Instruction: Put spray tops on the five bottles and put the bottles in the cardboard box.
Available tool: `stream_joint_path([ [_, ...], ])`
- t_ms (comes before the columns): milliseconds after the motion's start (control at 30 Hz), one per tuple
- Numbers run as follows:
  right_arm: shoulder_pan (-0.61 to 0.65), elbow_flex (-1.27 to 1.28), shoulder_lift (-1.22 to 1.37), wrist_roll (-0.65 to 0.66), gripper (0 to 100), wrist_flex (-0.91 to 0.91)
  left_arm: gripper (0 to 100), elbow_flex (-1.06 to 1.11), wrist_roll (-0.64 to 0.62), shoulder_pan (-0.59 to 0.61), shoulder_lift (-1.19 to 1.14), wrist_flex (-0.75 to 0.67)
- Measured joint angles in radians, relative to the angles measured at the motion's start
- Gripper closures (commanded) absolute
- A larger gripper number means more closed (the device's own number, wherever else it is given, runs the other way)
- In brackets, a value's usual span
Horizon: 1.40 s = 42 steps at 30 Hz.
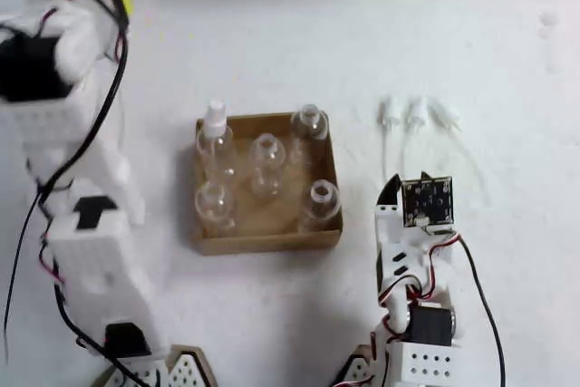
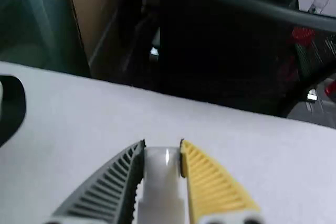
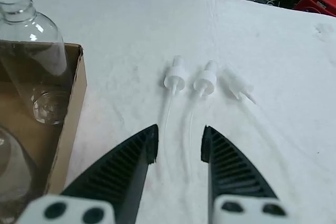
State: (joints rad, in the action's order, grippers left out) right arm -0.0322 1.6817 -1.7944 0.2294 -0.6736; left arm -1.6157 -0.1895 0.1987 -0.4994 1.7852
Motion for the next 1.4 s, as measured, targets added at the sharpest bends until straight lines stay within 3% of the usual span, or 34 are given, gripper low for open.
stream_joint_path([
  [133,0.0,0.0,0.0,0.0,87.9,0.0,98,0.184,0.0,0.002,0.213,0.0],
  [333,0.0,0.0,0.0,0.0,87.9,0.0,98,0.769,0.002,-0.012,0.635,-0.014],
  [633,0.0,0.0,0.0,0.0,87.9,0.0,98,1.51,0.041,-0.028,1.232,-0.405],
  [767,0.0,0.0,0.0,0.0,87.9,0.0,98,1.745,0.037,-0.028,1.441,-0.555],
  [1033,0.0,0.0,0.0,0.0,87.9,0.0,98,1.88,0.021,-0.117,1.596,-0.623],
  [1167,0.0,0.0,0.0,0.0,87.9,0.0,98,1.89,-0.057,-0.201,1.666,-0.651],
  [1400,0.0,0.0,0.0,0.0,87.9,0.0,98,2.081,-0.095,-0.264,1.682,-0.872],
])
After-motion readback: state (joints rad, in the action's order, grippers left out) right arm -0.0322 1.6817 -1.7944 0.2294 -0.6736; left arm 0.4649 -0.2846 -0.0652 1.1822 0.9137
